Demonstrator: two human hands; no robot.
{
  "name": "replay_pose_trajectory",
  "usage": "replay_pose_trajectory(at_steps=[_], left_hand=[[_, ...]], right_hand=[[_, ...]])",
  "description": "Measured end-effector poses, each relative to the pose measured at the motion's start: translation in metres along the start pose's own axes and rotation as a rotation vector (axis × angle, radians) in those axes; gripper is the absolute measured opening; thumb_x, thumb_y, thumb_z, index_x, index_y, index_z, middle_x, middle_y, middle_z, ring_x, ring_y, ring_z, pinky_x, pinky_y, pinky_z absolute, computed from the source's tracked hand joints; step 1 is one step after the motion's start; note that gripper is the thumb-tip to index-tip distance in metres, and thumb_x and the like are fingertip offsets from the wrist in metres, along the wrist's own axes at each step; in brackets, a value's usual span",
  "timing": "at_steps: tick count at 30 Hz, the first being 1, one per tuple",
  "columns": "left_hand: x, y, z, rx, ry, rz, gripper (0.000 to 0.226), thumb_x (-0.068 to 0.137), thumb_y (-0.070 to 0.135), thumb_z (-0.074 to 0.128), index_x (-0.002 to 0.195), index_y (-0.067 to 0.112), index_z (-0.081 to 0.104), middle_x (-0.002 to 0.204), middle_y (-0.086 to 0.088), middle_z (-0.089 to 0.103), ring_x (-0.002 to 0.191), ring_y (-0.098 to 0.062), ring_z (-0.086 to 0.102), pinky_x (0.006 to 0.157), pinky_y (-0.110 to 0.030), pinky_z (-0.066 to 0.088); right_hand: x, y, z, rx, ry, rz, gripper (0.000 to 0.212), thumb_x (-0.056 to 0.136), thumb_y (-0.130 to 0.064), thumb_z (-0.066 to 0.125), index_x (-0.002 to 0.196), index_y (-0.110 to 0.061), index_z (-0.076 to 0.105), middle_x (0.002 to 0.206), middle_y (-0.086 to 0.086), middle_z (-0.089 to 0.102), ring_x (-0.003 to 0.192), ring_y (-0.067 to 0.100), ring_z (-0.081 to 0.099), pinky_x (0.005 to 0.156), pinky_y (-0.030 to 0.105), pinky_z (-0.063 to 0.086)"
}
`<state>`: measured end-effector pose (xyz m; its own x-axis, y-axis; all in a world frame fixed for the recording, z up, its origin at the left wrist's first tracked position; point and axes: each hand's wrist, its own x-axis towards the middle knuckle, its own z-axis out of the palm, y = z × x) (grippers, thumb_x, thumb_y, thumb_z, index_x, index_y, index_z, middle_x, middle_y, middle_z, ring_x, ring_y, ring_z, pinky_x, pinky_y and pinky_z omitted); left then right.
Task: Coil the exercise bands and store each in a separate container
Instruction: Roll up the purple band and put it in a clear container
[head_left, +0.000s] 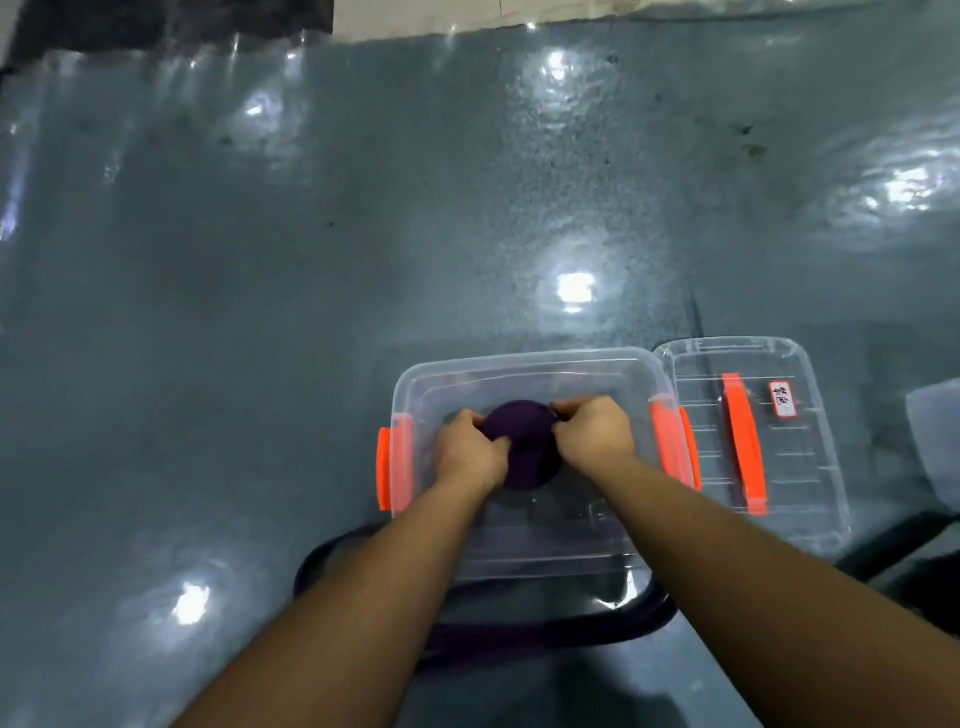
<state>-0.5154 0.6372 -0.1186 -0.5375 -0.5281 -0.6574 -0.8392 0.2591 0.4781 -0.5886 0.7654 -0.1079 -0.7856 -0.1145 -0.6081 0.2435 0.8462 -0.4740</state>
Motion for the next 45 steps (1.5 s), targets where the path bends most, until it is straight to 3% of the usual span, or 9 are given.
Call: replay_pose_trajectory(at_steps=[3,16,21,25,30,36,40,42,45], left_hand=[[-0.001,-0.001,0.004,-0.004,0.025,0.024,0.024,0.089,0.021,0.076,0.104,0.019,0.058,0.119,-0.011,0.066,0.103,-0.029,0.066,0.091,-0.042,0.056],[0.002,-0.001,0.007,0.077,0.070,-0.033,0.039,0.091,0.028,0.076,0.117,0.010,0.052,0.124,-0.011,0.057,0.108,-0.031,0.061,0.079,-0.036,0.043],[0.004,-0.004,0.006,0.074,0.022,-0.023,0.026,0.092,0.030,0.075,0.079,0.024,0.054,0.081,0.003,0.061,0.081,-0.023,0.061,0.067,-0.030,0.042],[-0.001,0.001,0.001,0.096,-0.004,-0.015,0.006,0.094,0.021,0.068,0.093,0.016,0.071,0.093,-0.004,0.071,0.084,-0.023,0.064,0.069,-0.031,0.044],[-0.018,0.010,-0.014,0.154,-0.147,-0.006,0.024,0.093,0.012,0.057,0.111,0.009,0.073,0.110,-0.010,0.072,0.085,-0.024,0.061,0.073,-0.031,0.046],[-0.053,0.014,-0.032,0.175,-0.347,0.141,0.026,0.093,0.010,0.061,0.117,0.005,0.069,0.104,-0.017,0.070,0.107,-0.038,0.066,0.076,-0.039,0.052],[-0.080,0.015,-0.051,0.246,-0.285,0.266,0.017,0.090,0.005,0.054,0.083,0.010,0.069,0.085,-0.011,0.064,0.078,-0.026,0.055,0.068,-0.031,0.044],[-0.095,0.016,-0.062,0.306,-0.230,0.349,0.021,0.091,0.009,0.052,0.095,0.009,0.073,0.098,-0.012,0.073,0.085,-0.029,0.062,0.066,-0.027,0.045],[-0.117,0.013,-0.070,0.347,-0.141,0.476,0.028,0.093,0.016,0.053,0.112,0.019,0.073,0.119,-0.005,0.074,0.109,-0.029,0.066,0.090,-0.031,0.053]], right_hand=[[0.002,0.003,0.003,0.026,0.024,0.006,0.025,0.090,-0.009,0.068,0.107,-0.019,0.083,0.107,0.007,0.081,0.105,0.024,0.075,0.081,0.021,0.049],[0.008,0.003,0.009,-0.056,0.080,-0.021,0.037,0.093,-0.006,0.061,0.126,-0.015,0.074,0.130,0.011,0.073,0.126,0.028,0.064,0.107,0.027,0.044],[0.005,0.001,0.007,-0.126,0.097,0.012,0.025,0.092,-0.009,0.059,0.114,-0.005,0.071,0.119,0.020,0.072,0.117,0.036,0.066,0.099,0.037,0.052],[-0.002,0.000,0.003,-0.139,0.067,0.017,0.019,0.095,-0.014,0.060,0.108,-0.003,0.070,0.112,0.021,0.075,0.112,0.037,0.069,0.093,0.039,0.056],[-0.014,-0.006,-0.012,-0.176,-0.035,0.016,0.023,0.094,-0.011,0.057,0.106,-0.007,0.076,0.113,0.018,0.076,0.113,0.037,0.069,0.095,0.039,0.057],[-0.052,-0.010,-0.027,-0.112,0.041,-0.080,0.029,0.093,-0.006,0.056,0.112,-0.012,0.077,0.118,0.013,0.076,0.116,0.034,0.067,0.098,0.034,0.053],[-0.088,-0.008,-0.033,-0.075,0.143,-0.157,0.030,0.092,-0.006,0.056,0.112,-0.015,0.076,0.119,0.010,0.077,0.115,0.031,0.068,0.095,0.030,0.050],[-0.105,-0.006,-0.036,-0.064,0.185,-0.199,0.029,0.092,-0.007,0.055,0.111,-0.015,0.076,0.117,0.011,0.077,0.114,0.032,0.068,0.095,0.031,0.051],[-0.130,-0.001,-0.039,-0.070,0.234,-0.244,0.029,0.093,-0.010,0.055,0.113,-0.015,0.075,0.116,0.010,0.078,0.112,0.031,0.069,0.096,0.036,0.053]])
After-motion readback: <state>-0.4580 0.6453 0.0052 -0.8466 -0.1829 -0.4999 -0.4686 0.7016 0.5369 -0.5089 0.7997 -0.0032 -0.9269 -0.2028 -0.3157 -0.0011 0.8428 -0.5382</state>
